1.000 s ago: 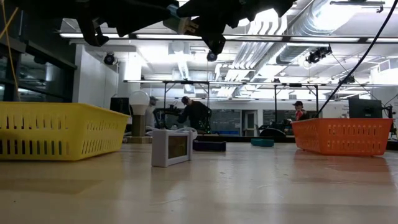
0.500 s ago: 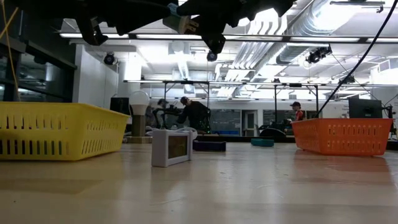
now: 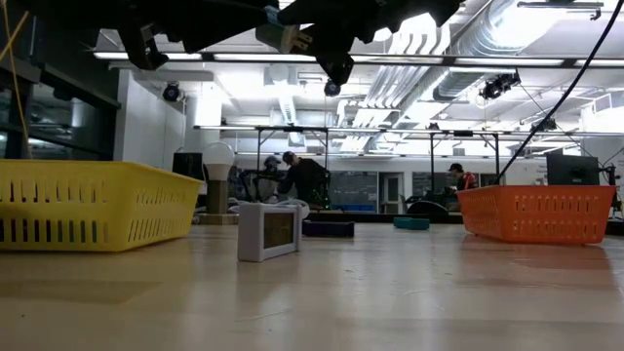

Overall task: Pick & Place Office items
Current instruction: Put the blue charger adapter into the yellow bin

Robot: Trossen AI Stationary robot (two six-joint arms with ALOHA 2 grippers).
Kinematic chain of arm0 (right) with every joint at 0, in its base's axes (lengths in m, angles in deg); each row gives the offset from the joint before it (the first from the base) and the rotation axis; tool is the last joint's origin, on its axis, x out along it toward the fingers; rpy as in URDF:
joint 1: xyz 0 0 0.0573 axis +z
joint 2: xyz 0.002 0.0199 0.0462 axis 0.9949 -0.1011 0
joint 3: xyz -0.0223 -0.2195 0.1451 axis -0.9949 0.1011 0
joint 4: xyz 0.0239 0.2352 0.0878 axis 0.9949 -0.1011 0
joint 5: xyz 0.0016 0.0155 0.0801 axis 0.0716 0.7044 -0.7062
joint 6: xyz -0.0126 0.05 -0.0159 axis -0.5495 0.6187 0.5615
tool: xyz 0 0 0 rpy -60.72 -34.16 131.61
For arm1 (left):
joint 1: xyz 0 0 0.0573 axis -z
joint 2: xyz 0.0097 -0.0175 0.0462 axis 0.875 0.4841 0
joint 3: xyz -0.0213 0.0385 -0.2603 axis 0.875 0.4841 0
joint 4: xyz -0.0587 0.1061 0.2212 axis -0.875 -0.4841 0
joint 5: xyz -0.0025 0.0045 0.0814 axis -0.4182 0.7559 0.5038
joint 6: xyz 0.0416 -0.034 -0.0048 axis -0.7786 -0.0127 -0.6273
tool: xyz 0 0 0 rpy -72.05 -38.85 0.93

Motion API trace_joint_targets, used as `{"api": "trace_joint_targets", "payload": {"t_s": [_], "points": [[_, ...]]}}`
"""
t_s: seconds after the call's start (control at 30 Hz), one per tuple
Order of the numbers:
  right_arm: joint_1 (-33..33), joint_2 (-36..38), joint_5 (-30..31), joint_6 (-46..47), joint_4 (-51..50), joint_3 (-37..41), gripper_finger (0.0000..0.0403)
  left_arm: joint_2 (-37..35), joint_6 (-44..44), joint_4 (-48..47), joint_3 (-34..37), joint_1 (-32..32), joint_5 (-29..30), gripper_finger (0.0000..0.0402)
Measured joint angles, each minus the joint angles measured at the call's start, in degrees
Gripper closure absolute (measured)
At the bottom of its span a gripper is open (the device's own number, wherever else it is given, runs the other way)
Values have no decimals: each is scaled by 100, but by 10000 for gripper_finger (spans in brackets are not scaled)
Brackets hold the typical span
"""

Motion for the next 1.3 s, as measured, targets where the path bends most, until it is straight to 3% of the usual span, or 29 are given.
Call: {"api": "trace_joint_targets", "payload": {"t_s": [0.2,0.83,1.3], "points": [[-7,-2,56,-23,-22,4,274,-4,6,9,-4,2,13,302],[-4,-2,5,-44,17,4,277,2,288,103,-4,2,52,302],[-4,0,17,-42,33,0,283,7,367,94,4,2,69,215]]}}
